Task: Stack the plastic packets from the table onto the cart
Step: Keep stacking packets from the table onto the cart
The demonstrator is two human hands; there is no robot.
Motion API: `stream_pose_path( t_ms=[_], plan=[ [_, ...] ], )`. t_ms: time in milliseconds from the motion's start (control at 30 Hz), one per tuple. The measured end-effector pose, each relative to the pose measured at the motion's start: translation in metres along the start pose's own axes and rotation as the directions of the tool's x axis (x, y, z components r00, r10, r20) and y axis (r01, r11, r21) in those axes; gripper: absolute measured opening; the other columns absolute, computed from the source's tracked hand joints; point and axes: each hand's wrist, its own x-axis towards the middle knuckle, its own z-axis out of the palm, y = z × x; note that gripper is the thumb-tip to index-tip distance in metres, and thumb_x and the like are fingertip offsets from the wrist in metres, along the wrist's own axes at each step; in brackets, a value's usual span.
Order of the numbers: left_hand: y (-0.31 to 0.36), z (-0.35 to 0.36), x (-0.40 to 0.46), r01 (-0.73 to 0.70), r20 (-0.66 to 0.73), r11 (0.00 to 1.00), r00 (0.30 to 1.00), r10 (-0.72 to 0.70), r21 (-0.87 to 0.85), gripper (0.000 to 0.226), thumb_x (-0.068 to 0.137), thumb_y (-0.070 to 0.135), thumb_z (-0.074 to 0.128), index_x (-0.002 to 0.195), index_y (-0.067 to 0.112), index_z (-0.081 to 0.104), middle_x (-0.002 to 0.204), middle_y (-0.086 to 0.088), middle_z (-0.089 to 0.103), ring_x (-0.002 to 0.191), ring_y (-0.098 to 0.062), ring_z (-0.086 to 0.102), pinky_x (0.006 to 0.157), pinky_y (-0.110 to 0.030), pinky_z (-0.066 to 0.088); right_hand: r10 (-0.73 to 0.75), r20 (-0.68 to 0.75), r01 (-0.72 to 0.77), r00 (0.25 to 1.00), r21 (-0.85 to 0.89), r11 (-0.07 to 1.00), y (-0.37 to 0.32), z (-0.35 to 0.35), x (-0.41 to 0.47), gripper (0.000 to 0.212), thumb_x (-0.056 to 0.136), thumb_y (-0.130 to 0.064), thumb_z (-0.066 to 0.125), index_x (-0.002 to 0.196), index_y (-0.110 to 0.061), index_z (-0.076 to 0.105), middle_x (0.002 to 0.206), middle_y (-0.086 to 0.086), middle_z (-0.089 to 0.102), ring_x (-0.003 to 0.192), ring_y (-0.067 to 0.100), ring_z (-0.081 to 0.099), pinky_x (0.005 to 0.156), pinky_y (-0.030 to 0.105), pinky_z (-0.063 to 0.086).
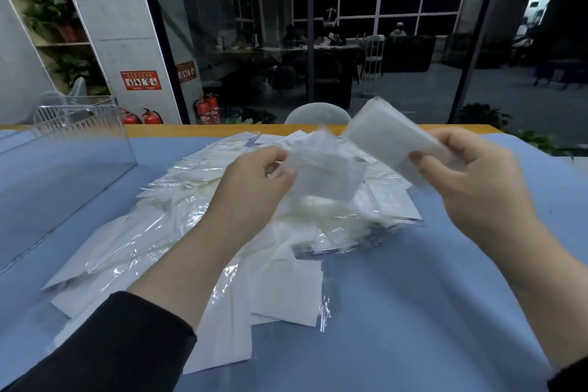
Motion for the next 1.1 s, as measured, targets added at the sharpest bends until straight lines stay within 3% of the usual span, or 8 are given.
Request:
stream_pose_path(
  t_ms=[167,300,467,700,800,933,1033,1100],
  plan=[
    [-0.010,0.009,0.001,0.093,0.128,0.990,0.986,-0.107,0.105,0.012,0.095,0.028,0.067,0.096,0.039,0.063,0.065,0.010,0.053,0.055,-0.007,0.050,0.047,-0.014,0.036,0.033,0.048,-0.031,0.998,-0.054,0.998,0.006,0.002,0.000,0.023,0.094,-0.017,0.066,0.085,-0.038,0.069,0.078,-0.022,0.067,0.068,-0.001,0.055,0.057,0.009,0.040],
    [-0.009,0.007,0.004,0.084,0.006,0.996,0.996,-0.084,0.011,0.010,0.095,0.020,0.065,0.099,0.028,0.068,0.075,0.003,0.060,0.065,-0.013,0.052,0.048,-0.016,0.038,0.036,0.063,-0.033,0.997,-0.040,0.999,0.006,-0.003,0.001,0.023,0.094,-0.015,0.066,0.087,-0.036,0.070,0.072,-0.026,0.066,0.065,-0.005,0.056,0.053,0.006,0.038],
    [-0.001,0.005,0.003,0.017,-0.071,0.988,0.997,-0.029,-0.155,0.023,0.093,0.018,0.069,0.106,0.036,0.060,0.062,0.006,0.035,0.044,-0.007,0.032,0.041,-0.018,0.027,0.021,0.203,-0.023,0.979,0.008,1.000,-0.001,-0.023,0.005,0.013,0.091,-0.017,0.071,0.085,-0.029,0.074,0.079,-0.006,0.070,0.062,0.013,0.054,0.057,0.022,0.039],
    [0.040,0.025,-0.013,-0.024,0.216,0.967,0.973,0.080,-0.252,0.018,0.094,0.016,0.069,0.102,0.032,0.064,0.051,0.013,0.039,0.048,-0.008,0.033,0.045,-0.017,0.028,0.128,0.395,-0.073,0.910,-0.151,0.986,-0.003,-0.068,-0.011,0.015,0.086,-0.011,0.072,0.086,-0.027,0.072,0.127,-0.034,0.055,0.108,-0.001,0.060,0.086,0.035,0.054],
    [0.067,0.048,-0.031,-0.023,0.359,0.973,0.927,0.107,-0.229,0.022,0.093,0.011,0.065,0.098,0.032,0.064,0.054,0.008,0.040,0.049,-0.012,0.034,0.045,-0.018,0.028,0.155,0.367,-0.107,0.917,-0.148,0.983,-0.001,-0.092,-0.030,0.028,0.084,-0.010,0.073,0.088,-0.035,0.060,0.127,-0.028,0.061,0.108,0.014,0.064,0.084,0.045,0.055],
    [0.099,0.083,-0.066,0.117,0.441,0.950,0.897,0.024,-0.290,0.022,0.092,0.013,0.052,0.099,0.028,0.067,0.059,0.014,0.056,0.053,-0.010,0.044,0.050,-0.023,0.035,0.145,0.262,-0.114,0.954,-0.134,0.985,-0.002,-0.123,-0.064,0.047,0.082,-0.009,0.077,0.104,-0.043,0.055,0.108,-0.011,0.062,0.093,0.018,0.059,0.077,0.027,0.051],
    [0.109,0.112,-0.094,0.374,0.432,0.753,0.892,-0.133,-0.542,0.026,0.089,0.043,0.054,0.093,0.028,0.074,0.092,0.008,0.072,0.088,-0.016,0.064,0.078,-0.033,0.047,0.120,0.287,-0.046,0.950,-0.252,0.967,-0.004,-0.143,-0.087,0.059,0.082,-0.016,0.077,0.117,-0.057,0.051,0.106,-0.022,0.057,0.095,0.008,0.059,0.083,0.019,0.048],
    [0.115,0.130,-0.112,0.376,0.359,0.757,0.912,-0.200,-0.534,0.036,0.095,0.057,0.055,0.093,0.025,0.072,0.091,0.013,0.069,0.086,-0.009,0.060,0.075,-0.028,0.044,0.101,0.350,0.033,0.931,-0.357,0.933,-0.001,-0.148,-0.103,0.061,0.084,-0.021,0.076,0.119,-0.061,0.047,0.112,-0.034,0.054,0.107,-0.005,0.054,0.088,0.008,0.041]
  ],
)
